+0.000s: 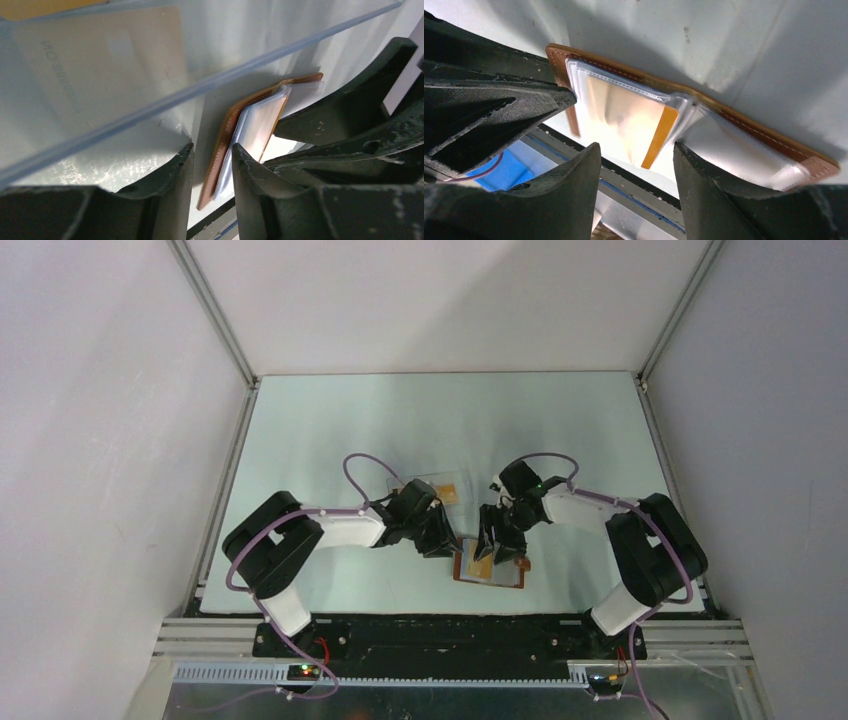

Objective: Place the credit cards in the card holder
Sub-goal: Insert the credit card into the card holder.

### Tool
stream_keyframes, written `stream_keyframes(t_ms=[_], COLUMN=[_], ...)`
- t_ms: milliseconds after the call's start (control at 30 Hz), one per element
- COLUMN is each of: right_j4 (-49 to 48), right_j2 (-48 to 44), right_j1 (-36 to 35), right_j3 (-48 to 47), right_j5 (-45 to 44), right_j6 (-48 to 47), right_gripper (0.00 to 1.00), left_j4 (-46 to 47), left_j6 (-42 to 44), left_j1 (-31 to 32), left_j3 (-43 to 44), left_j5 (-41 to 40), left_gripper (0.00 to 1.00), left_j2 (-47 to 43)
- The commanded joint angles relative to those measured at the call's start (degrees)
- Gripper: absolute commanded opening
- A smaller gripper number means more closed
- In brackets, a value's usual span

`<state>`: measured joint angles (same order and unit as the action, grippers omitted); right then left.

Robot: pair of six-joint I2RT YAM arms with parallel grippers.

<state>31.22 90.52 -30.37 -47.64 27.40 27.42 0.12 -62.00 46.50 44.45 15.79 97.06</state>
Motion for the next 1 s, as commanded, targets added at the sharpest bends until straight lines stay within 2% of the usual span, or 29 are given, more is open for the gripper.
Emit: stream_keyframes(t_ms=[0, 200, 500, 567, 667, 733, 967], right_j4=[-5.61, -8.79, -8.16, -6.18, -3.07, -1.30, 2.04], right_j2=[3.07, 6.04, 2.01, 1.07, -0.97, -2.46, -3.44], right_j1=[-1.62, -4.54, -5.38, -5.32, -5.36, -5.32, -4.61], right_j3=[-0.02, -2.50, -3.47, -3.84, -4.12, -4.13, -3.79], right_j5=[3.41, 7.87, 9.89, 8.39, 4.35, 2.56, 0.04], right_j6=[2.42, 3.64, 3.33, 2.59, 0.90, 0.13, -1.60], right_gripper=[0.59, 0.57, 0.59, 0.60, 0.63, 0.66, 0.69], left_j4=[-0.93, -1.02, -2.79, -3.95, -4.82, -4.80, -5.54], left_j6=[0.00, 0.05, 1.51, 2.02, 2.29, 2.23, 2.01], left_j1=[0.72, 0.97, 0.97, 0.96, 0.89, 0.95, 0.94], left_j3=[0.42, 0.05, 0.65, 1.20, 1.07, 0.94, 0.51], left_j5=[-0.77, -0.88, -2.27, -2.69, -3.14, -3.33, -4.42], left_gripper=[0.39, 0.32, 0.30, 0.27, 0.09, 0.01, 0.00], left_j2=[1.55, 0.75, -1.84, -2.22, -2.97, -3.03, -3.67])
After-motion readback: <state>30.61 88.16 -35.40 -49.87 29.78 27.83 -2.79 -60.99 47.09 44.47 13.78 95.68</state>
